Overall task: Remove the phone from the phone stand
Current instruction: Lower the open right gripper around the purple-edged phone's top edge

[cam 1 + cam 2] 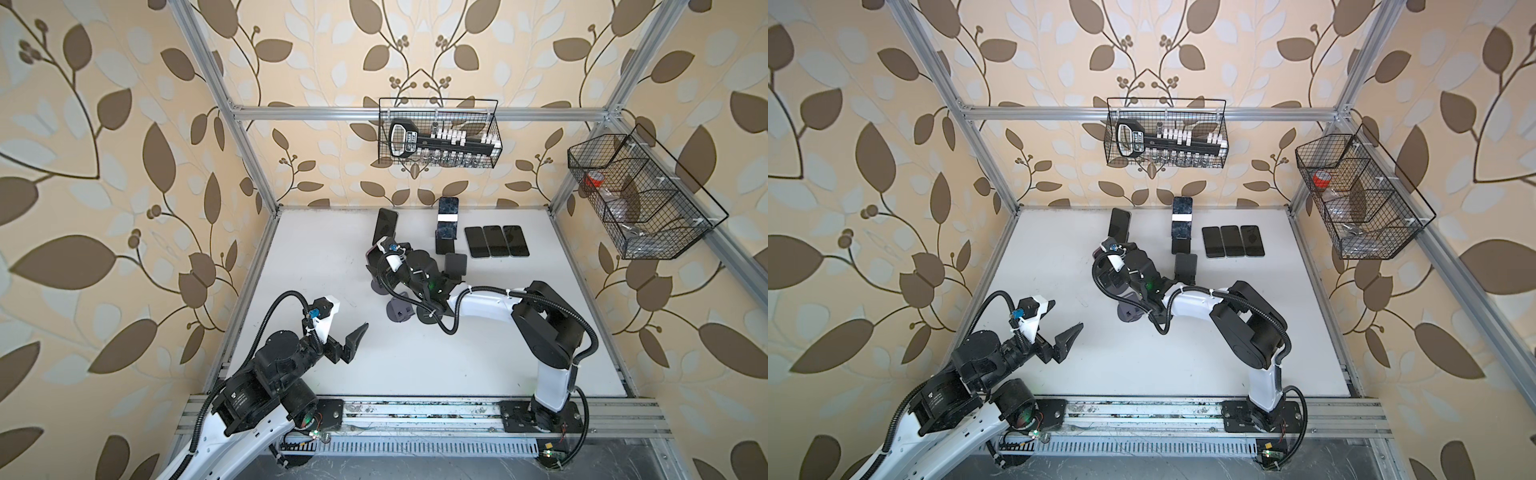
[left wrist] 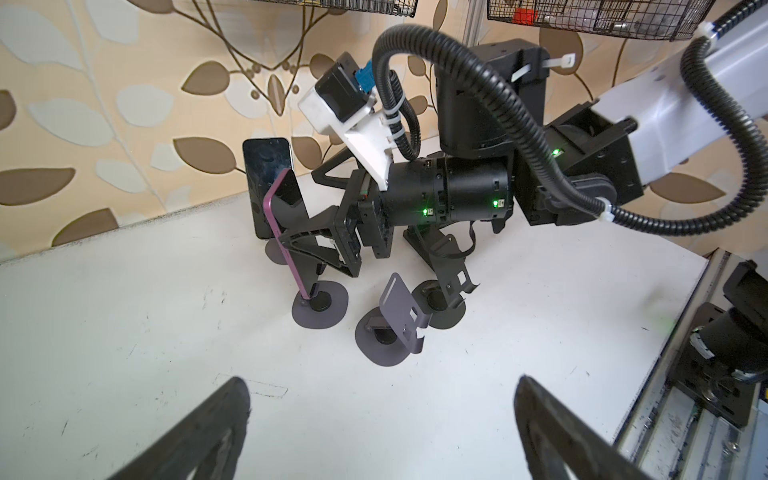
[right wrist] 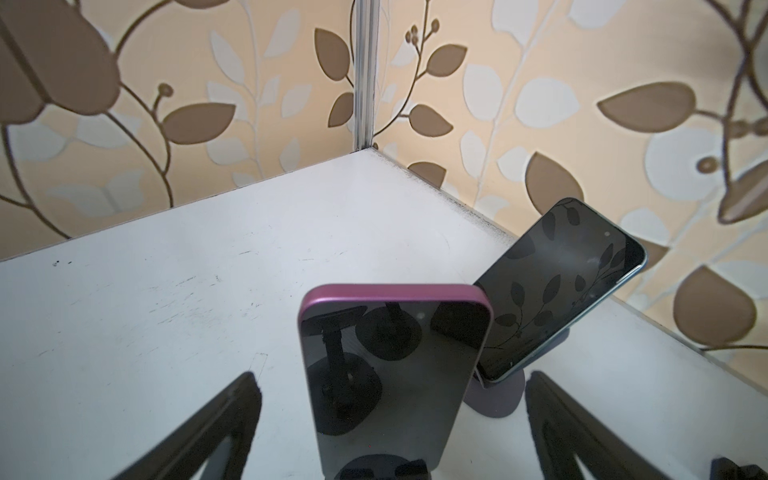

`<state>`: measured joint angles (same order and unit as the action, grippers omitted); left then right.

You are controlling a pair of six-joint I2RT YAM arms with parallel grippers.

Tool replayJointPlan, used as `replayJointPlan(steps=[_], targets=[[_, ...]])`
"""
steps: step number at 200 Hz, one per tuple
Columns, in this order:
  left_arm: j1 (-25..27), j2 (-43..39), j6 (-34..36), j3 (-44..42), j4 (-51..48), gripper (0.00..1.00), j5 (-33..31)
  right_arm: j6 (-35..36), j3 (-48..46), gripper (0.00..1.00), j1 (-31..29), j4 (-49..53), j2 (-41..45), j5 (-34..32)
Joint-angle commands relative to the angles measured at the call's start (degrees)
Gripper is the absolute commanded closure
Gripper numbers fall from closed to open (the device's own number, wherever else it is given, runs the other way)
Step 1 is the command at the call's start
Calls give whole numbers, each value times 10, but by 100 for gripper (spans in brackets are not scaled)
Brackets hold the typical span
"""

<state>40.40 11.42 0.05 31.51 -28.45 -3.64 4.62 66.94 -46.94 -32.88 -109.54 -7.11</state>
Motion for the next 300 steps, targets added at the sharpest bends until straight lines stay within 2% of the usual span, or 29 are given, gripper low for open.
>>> replayJointPlan(steps=[1, 300], targets=[[-5, 5, 11, 8, 14, 1, -5, 11, 25, 0, 2, -13, -14, -6], [-8, 17, 14, 9, 16, 1, -8, 6, 48, 5, 26, -27, -57, 25]])
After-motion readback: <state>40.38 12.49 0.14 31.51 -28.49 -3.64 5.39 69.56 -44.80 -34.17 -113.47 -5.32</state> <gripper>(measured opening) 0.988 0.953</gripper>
